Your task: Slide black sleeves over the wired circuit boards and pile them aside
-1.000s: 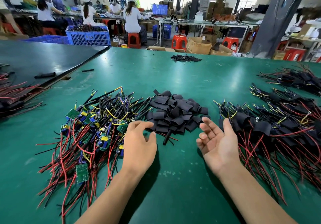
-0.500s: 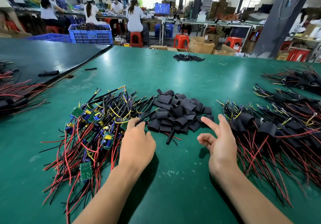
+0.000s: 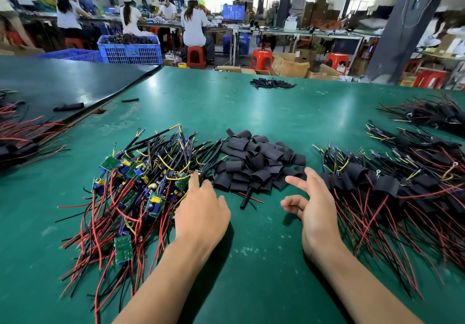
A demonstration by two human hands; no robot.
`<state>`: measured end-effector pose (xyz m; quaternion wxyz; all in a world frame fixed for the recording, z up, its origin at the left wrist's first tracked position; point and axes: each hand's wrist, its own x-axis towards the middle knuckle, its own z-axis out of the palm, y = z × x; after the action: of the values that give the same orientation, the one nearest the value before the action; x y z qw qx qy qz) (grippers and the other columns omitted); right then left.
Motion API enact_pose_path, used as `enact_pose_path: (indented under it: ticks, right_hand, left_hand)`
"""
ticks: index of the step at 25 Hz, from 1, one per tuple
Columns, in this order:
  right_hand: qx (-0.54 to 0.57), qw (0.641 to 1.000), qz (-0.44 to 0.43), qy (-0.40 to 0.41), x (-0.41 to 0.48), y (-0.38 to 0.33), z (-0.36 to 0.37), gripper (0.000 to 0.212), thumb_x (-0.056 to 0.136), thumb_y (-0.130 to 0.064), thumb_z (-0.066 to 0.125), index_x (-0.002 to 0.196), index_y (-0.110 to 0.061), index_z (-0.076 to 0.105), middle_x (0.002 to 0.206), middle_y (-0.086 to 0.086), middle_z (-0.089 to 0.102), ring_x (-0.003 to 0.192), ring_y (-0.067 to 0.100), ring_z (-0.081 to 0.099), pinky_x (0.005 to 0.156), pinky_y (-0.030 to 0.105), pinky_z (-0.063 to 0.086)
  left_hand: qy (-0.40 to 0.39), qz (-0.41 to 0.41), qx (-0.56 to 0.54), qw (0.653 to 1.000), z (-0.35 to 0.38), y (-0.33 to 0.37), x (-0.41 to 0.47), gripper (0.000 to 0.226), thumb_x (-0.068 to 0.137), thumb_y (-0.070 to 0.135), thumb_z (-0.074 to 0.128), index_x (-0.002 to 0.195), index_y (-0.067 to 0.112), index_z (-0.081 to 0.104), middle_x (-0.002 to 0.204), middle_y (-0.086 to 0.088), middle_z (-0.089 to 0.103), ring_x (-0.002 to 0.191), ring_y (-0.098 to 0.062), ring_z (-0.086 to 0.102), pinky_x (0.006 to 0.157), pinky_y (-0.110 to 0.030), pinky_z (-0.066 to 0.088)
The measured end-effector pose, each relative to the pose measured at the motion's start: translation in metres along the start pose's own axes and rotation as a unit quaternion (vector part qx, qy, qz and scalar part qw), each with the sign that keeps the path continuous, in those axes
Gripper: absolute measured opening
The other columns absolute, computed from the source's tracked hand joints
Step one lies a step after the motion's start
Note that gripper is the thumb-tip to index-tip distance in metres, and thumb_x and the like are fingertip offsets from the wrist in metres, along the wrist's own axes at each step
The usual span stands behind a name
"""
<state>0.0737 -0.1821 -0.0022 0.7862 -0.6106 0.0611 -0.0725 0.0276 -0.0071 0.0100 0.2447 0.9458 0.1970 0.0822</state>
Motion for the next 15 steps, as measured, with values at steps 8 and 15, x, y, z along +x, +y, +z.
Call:
enact_pose_path:
  ticks: [8,15]
  right_hand:
    - [-0.032,0.999,-0.009,-0.025,0.000,0.000,0.000,0.020,0.106,-0.031,0.041,0.105,-0.040,0.059,0.100,-0.005,0.074,0.049,0.014,0.061,0.049,0.023,0.050]
    - [-0.104,0.982,-0.040,-0.150,-0.010,0.004,0.003,0.019,0.099,-0.012,0.057,0.101,-0.021,0.074,0.084,0.005,0.075,0.053,0.014,0.058,0.055,0.022,0.049]
  left_hand:
    - [0.081,0.022,-0.104,0.991,0.001,0.001,-0.001,0.032,0.099,0.017,0.047,0.128,0.002,0.049,0.155,0.001,0.030,0.114,-0.033,0.057,0.086,-0.036,0.041]
    - [0.088,0.038,-0.360,0.928,-0.002,0.007,0.002,0.039,0.096,0.008,0.056,0.135,0.006,0.054,0.140,0.013,0.041,0.072,-0.037,0.065,0.075,-0.046,0.057]
